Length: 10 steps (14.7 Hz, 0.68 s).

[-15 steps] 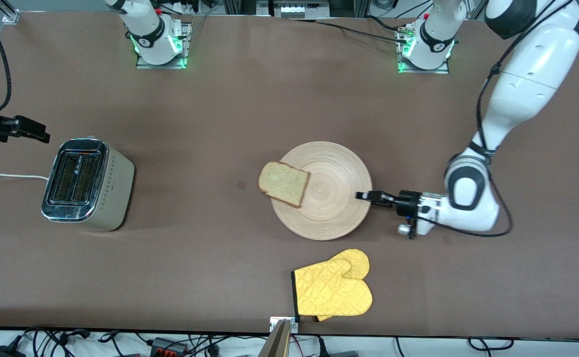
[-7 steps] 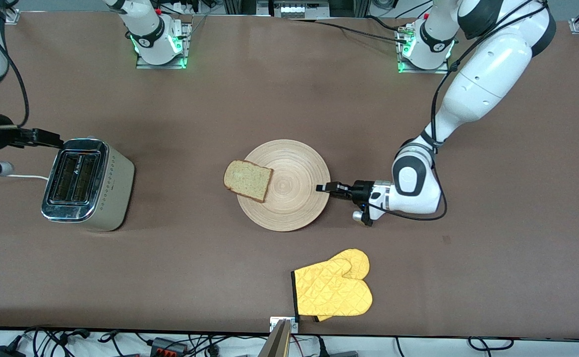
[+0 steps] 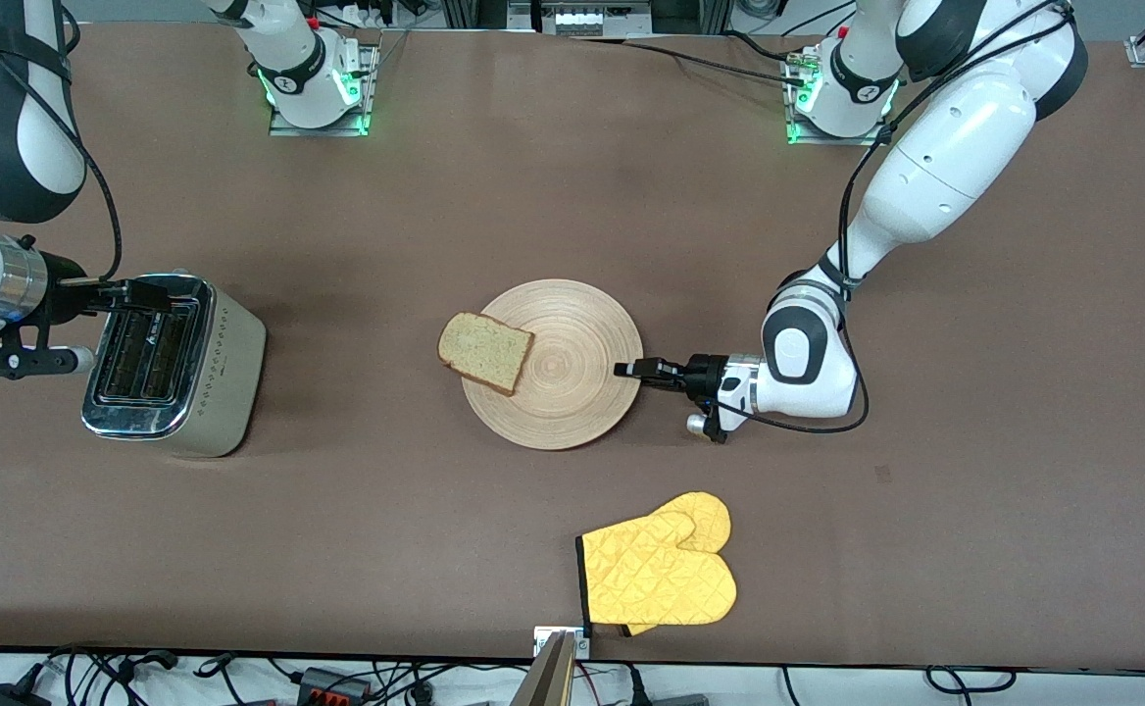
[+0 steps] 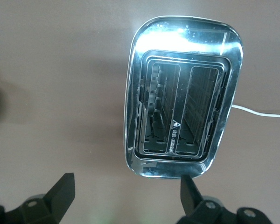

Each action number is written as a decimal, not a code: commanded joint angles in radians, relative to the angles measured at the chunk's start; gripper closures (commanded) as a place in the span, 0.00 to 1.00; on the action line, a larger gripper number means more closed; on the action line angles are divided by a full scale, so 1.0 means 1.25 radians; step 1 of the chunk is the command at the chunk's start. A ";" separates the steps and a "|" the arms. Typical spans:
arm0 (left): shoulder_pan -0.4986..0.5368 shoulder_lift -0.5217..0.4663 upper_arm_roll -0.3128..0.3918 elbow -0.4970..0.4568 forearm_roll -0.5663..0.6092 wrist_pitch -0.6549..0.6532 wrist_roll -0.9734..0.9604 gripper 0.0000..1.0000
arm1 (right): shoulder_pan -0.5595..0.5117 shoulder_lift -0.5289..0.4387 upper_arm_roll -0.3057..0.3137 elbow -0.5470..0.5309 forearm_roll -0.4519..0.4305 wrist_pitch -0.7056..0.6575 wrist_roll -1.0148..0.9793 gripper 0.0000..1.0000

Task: Move plate and put bread in toaster
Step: 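Withdraw the left gripper while the right gripper moves toward the bread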

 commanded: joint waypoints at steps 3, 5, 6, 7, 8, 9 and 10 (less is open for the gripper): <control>0.077 -0.074 0.013 -0.005 0.081 -0.085 0.007 0.00 | 0.022 0.000 0.000 0.011 0.008 -0.014 0.005 0.00; 0.118 -0.093 0.010 0.032 0.236 -0.129 0.006 0.00 | 0.027 0.000 0.000 0.010 0.009 -0.022 0.005 0.00; 0.144 -0.098 0.008 0.061 0.309 -0.174 -0.005 0.00 | 0.028 0.000 0.000 0.015 0.011 -0.021 0.006 0.00; 0.157 -0.112 0.010 0.094 0.363 -0.229 -0.042 0.00 | 0.027 0.000 0.000 0.015 0.011 -0.016 0.001 0.00; 0.160 -0.129 0.013 0.134 0.438 -0.294 -0.086 0.00 | 0.024 0.000 0.000 0.015 0.011 -0.016 -0.002 0.00; 0.168 -0.150 0.010 0.179 0.537 -0.363 -0.132 0.00 | 0.021 0.005 0.000 0.015 0.012 -0.013 -0.004 0.00; 0.169 -0.168 0.008 0.207 0.617 -0.420 -0.155 0.00 | 0.021 0.015 -0.001 0.015 0.014 -0.011 -0.007 0.00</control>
